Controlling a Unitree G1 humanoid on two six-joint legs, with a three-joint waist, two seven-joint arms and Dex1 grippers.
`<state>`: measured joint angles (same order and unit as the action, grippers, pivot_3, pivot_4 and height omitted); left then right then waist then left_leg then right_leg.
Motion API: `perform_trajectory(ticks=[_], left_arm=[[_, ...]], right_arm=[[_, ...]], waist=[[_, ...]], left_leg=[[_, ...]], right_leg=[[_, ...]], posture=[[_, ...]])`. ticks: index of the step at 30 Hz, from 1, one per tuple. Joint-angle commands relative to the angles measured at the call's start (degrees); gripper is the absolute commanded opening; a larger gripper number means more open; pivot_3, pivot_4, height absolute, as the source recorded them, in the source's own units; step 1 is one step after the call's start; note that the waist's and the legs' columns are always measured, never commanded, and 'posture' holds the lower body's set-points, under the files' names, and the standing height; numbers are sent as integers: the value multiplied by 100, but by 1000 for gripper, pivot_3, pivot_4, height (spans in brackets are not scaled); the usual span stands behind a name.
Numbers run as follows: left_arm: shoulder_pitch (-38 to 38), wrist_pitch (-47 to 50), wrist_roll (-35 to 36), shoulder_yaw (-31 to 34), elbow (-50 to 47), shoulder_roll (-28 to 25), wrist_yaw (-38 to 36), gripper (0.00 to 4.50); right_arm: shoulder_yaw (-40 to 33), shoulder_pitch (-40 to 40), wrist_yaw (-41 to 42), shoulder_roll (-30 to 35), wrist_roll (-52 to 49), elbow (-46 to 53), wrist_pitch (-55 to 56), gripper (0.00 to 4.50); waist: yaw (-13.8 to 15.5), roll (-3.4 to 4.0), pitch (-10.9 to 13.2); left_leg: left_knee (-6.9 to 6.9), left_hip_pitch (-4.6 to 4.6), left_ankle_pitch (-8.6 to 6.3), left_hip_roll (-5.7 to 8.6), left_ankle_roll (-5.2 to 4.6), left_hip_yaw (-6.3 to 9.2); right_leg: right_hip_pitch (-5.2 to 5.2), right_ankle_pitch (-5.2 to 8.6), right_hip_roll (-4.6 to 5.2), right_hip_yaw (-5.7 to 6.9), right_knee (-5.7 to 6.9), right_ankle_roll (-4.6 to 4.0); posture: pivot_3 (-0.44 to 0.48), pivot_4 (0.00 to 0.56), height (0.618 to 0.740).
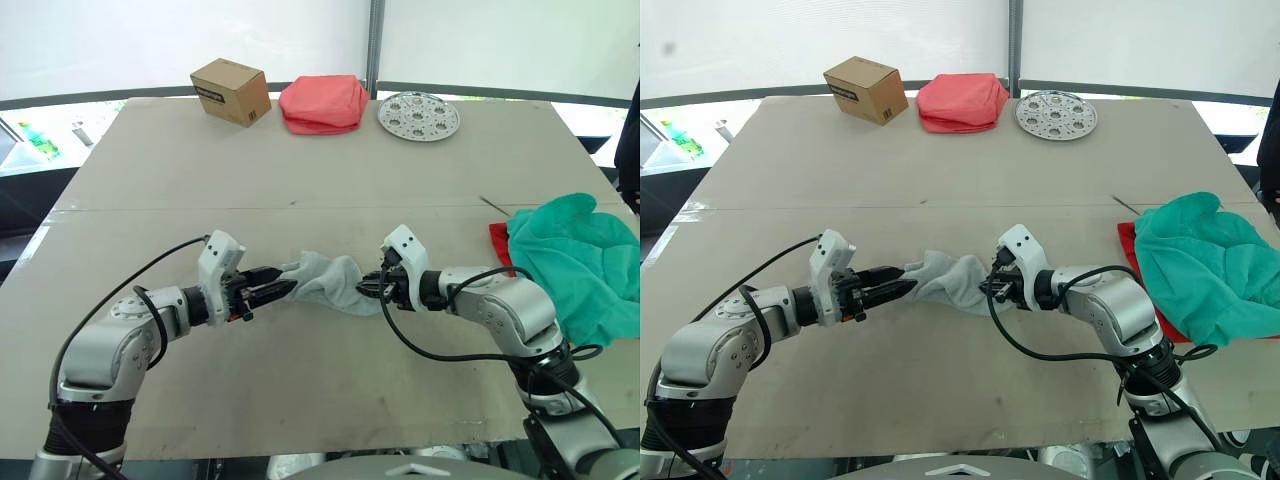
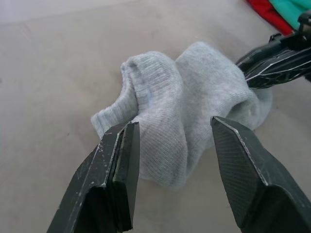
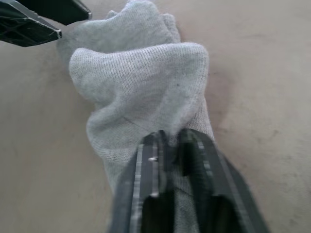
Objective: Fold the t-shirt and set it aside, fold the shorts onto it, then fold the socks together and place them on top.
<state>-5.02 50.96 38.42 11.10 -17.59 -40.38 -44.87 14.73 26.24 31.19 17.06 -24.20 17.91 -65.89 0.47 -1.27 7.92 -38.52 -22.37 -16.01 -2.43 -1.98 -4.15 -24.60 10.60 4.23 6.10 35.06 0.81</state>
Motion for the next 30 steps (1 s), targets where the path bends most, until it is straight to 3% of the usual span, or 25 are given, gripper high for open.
perform_trajectory(ticks=[1,8,13,19,25,30], left_arm=[[25,407,350,285,-242,92,290,2540],[86,510,366,326,-158,54,467,2540],[70,117,87,16,-150,24,328,2540],[189,-152,-10,-52,-89,-2,174,80],[210,-1075,-245,238,163,15,-127,80],[283,-1830,-691,104,387,-195,-464,80]], right_arm=[[-67,152,-42,0,-37,153,87,28],[-68,153,-21,137,-61,316,110,28],[-58,124,4,214,-91,420,129,28],[-91,123,24,284,-122,490,203,0],[-281,118,121,540,-253,735,194,0],[-359,105,206,831,-338,865,130,0]], waist=[[0,0,0],[10,0,0],[11,0,0],[11,1,0],[24,2,1],[20,2,1]], left_leg=[[0,0,0,0,0,0],[0,0,-1,1,-1,0],[0,0,-1,2,-1,1],[0,-1,-3,1,-6,1],[0,-2,-6,1,-11,1],[1,-2,-10,1,-17,1]], right_leg=[[0,0,0,0,0,0],[0,1,0,1,0,1],[0,0,0,1,0,-1],[-1,0,0,1,-1,-2],[-1,1,1,2,-3,-2],[-2,2,1,3,-5,-4]], posture=[[0,150,740],[0,150,740],[0,150,740],[0,150,740],[0,150,740],[0,150,740]])
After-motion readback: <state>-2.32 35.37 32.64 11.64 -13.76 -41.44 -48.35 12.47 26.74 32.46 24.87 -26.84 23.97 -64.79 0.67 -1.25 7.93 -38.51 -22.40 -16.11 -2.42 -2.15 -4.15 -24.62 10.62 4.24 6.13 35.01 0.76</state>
